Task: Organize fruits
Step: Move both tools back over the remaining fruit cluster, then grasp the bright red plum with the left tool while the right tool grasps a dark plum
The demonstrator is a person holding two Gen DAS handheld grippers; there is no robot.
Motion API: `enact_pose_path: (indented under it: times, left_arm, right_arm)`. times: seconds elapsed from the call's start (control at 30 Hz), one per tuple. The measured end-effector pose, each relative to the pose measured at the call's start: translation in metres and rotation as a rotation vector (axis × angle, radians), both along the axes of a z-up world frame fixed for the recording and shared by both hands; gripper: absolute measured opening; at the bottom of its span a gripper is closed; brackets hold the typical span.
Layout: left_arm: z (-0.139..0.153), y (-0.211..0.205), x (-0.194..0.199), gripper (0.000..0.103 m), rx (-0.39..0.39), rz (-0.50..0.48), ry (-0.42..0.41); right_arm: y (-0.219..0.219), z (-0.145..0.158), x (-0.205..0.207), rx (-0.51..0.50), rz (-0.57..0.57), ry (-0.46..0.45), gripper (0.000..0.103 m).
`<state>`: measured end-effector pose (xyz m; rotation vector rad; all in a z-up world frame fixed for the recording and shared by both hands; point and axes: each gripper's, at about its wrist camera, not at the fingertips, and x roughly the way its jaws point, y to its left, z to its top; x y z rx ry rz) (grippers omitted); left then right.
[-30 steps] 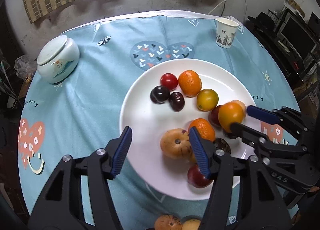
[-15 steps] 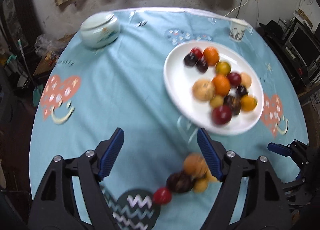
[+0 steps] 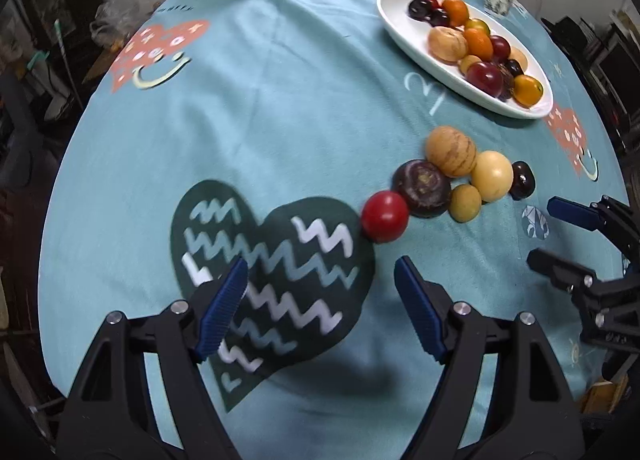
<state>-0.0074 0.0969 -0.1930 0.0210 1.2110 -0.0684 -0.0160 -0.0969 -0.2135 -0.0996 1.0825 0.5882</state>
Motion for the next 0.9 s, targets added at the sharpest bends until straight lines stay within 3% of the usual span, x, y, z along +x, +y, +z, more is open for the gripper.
enact_pose_path:
  times: [0.17,0.23,0.27,0.33,0.63,0.7,0.73,0.9]
  left_arm:
    - [-0.009,-0.023,0.019,0.075,0.015,-0.112,-0.043]
    - [-0.018,-0.028,0.025,0.060,0.006,-0.162,-0.029]
    - [-0.023,-0.029,0.027,0.037,-0.007,-0.181,-0.005]
    - [-0.024,-0.031,0.029,0.030,-0.018,-0.212,-0.009]
    - [0.012,-0.011,0.030,0.029,-0.109,-0.160,-0.053]
    - [0.019,-0.010,0.028,0.029,-0.109,-0.152,-0.063]
    - [0.021,-0.011,0.027,0.029,-0.115,-0.149,-0.063]
    - [0.034,-0.016,0.025,0.029,-0.144,-0.152,-0.081]
  right_arm:
    - [-0.002,0.000,-0.001,-0.030,-0.007,0.013,0.066]
    - [-0.008,-0.001,0.001,-0.041,-0.028,0.025,0.066]
    - [-0.011,-0.001,0.002,-0.045,-0.038,0.025,0.066]
    - [-0.015,-0.002,0.004,-0.051,-0.054,0.023,0.066]
    - [-0.005,-0.016,0.033,-0.126,-0.049,-0.016,0.066]
    - [0.001,-0.020,0.039,-0.145,-0.003,0.004,0.030]
    - [0.004,-0.021,0.039,-0.183,0.012,-0.004,0.027]
    - [-0.005,-0.001,0.035,-0.133,0.013,-0.027,0.027]
